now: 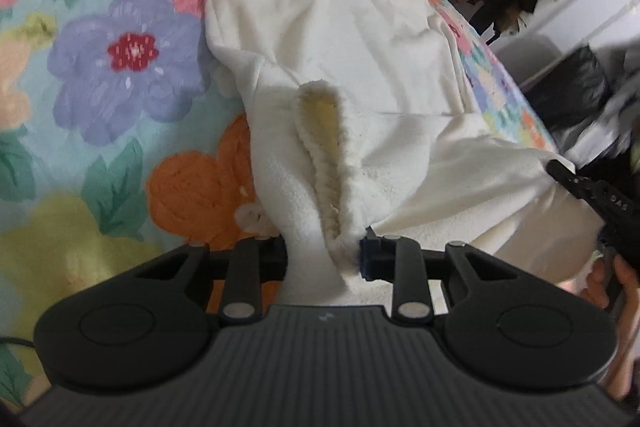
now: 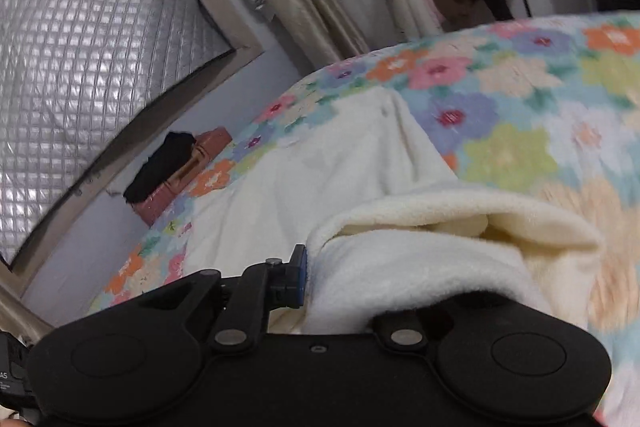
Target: Fold clothes
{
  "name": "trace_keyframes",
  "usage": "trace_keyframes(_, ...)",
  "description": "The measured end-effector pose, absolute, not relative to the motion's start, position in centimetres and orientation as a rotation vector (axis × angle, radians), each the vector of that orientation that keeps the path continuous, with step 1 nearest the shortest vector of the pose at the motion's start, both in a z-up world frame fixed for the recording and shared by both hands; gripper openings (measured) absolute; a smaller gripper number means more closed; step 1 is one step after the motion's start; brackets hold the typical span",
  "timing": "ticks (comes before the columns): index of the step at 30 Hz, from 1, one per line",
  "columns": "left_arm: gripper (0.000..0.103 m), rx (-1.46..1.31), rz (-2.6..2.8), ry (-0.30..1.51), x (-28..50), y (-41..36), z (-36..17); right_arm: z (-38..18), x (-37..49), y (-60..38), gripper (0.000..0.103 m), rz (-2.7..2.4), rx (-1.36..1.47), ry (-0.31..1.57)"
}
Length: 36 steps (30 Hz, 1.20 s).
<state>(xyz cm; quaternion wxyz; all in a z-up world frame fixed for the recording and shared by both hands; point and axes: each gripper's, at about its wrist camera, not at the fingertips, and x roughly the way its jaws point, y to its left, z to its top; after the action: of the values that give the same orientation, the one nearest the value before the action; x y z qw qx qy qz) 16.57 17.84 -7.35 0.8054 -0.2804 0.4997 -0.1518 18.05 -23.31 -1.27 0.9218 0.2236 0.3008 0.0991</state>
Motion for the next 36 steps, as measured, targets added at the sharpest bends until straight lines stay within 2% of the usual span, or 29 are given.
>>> trace_keyframes(7, 0.027, -0.87, -0.352, 1.294, 22.4, 20.9, -8.9, 3.1, 26.7, -20.5, 0.016, 0.213, 0.327, 0.846)
trace_keyframes(11, 0.029, -0.968, -0.331, 1.306, 27.7, 23.0, -8.7, 4.9, 33.6, -18.3, 0.017, 0.237, 0.289, 0.952)
trace_keyframes(13, 0.032, -1.013, -0.308, 1.282, 31.3, 24.3, -9.0, 5.3, 36.9, -17.4, 0.023, 0.271, 0.268, 0.959)
trace_keyframes(14, 0.033, -1.021, -0.296, 1.26, 33.0, 24.9, -9.4, 5.3, 38.4, -17.2, 0.034, 0.289, 0.26, 0.952)
trace_keyframes(15, 0.033, -1.028, -0.282, 1.236, 34.7, 25.7, -9.8, 5.3, 39.6, -17.2, 0.04, 0.312, 0.263, 0.937)
trace_keyframes(18, 0.033, -1.098, -0.276, 1.193, 37.2, 27.4, -11.3, 5.1, 40.8, -19.1, 0.047, 0.324, 0.345, 0.848)
trace_keyframes(20, 0.034, -1.05, -0.31, 1.118, 37.4, 27.6, -11.2, 4.4, 40.3, -21.0, 0.052, 0.331, 0.419, 0.805)
trace_keyframes(24, 0.037, -0.938, -0.357, 0.933, 37.1, 28.0, -10.4, 2.4, 38.4, -24.3, 0.053, 0.302, 0.424, 0.781)
trace_keyframes(26, 0.052, -0.874, -0.334, 0.86, 36.6, 28.6, -9.8, 1.2, 37.3, -25.7, 0.053, 0.291, 0.389, 0.783)
trace_keyframes(30, 0.055, -0.551, -0.315, 0.792, 35.8, 28.7, -7.2, -1.0, 36.4, -27.2, 0.054, 0.289, 0.313, 0.815)
trace_keyframes(32, 0.068, -0.361, -0.327, 0.741, 34.9, 28.4, -5.8, -2.0, 36.5, -27.5, 0.054, 0.293, 0.275, 0.822)
trace_keyframes(35, 0.081, -0.111, -0.376, 0.651, 32.6, 27.9, -5.0, -3.4, 37.1, -27.4, 0.054, 0.299, 0.242, 0.822)
trace_keyframes(36, 0.082, -0.059, -0.386, 0.64, 32.0, 27.7, -4.9, -3.6, 37.4, -27.4, 0.054, 0.303, 0.235, 0.82)
